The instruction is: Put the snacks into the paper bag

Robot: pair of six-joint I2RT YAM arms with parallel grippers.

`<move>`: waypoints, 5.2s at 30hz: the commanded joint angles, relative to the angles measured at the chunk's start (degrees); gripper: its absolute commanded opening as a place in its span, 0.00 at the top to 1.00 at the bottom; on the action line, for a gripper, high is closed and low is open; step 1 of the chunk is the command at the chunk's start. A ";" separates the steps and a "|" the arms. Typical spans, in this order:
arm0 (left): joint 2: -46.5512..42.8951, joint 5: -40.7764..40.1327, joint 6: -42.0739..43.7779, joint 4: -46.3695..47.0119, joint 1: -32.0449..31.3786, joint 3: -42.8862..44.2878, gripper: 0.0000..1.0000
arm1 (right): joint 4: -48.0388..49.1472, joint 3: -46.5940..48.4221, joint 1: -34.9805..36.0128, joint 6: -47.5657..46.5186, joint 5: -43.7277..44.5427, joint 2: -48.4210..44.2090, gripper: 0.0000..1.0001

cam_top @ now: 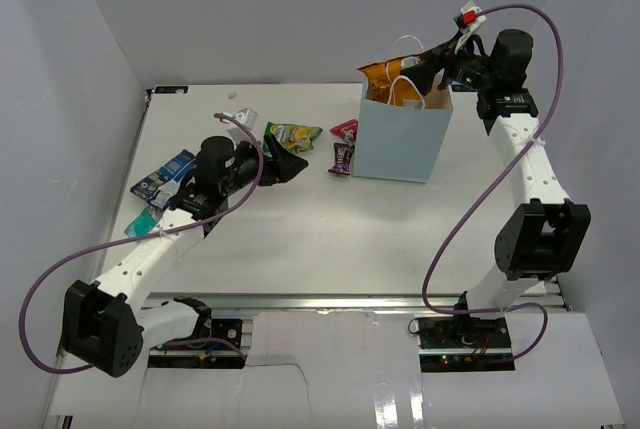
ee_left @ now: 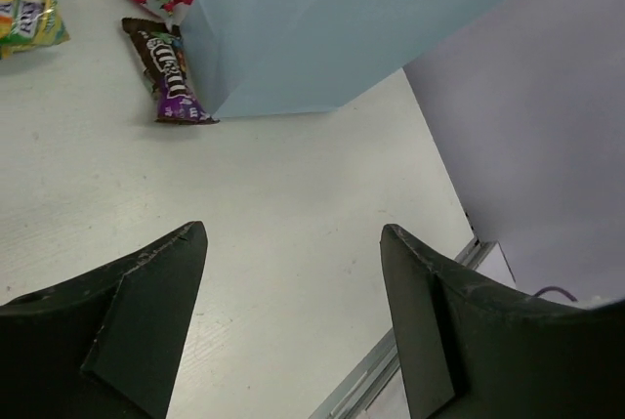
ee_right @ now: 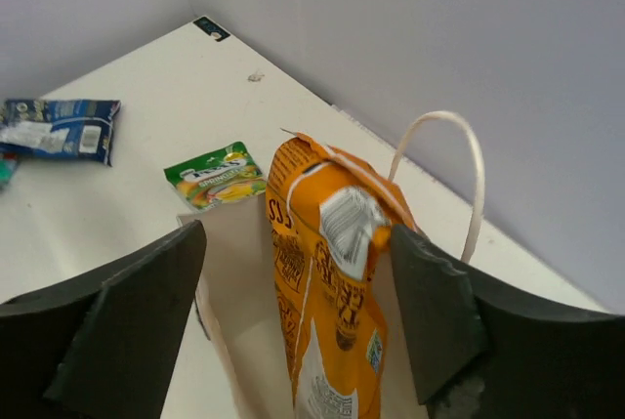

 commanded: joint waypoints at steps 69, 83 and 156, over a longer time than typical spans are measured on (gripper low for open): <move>-12.21 24.71 7.54 12.05 1.62 -6.76 1.00 | -11.41 -11.45 30.84 18.13 3.20 -14.04 0.08; -14.06 23.23 3.85 12.05 1.18 -8.08 0.79 | -2.88 -16.64 35.24 20.52 -7.98 -13.85 0.65; 22.59 -23.89 -45.71 -53.52 40.12 20.67 0.09 | -31.00 -5.74 -7.48 -27.74 -15.97 -16.14 0.02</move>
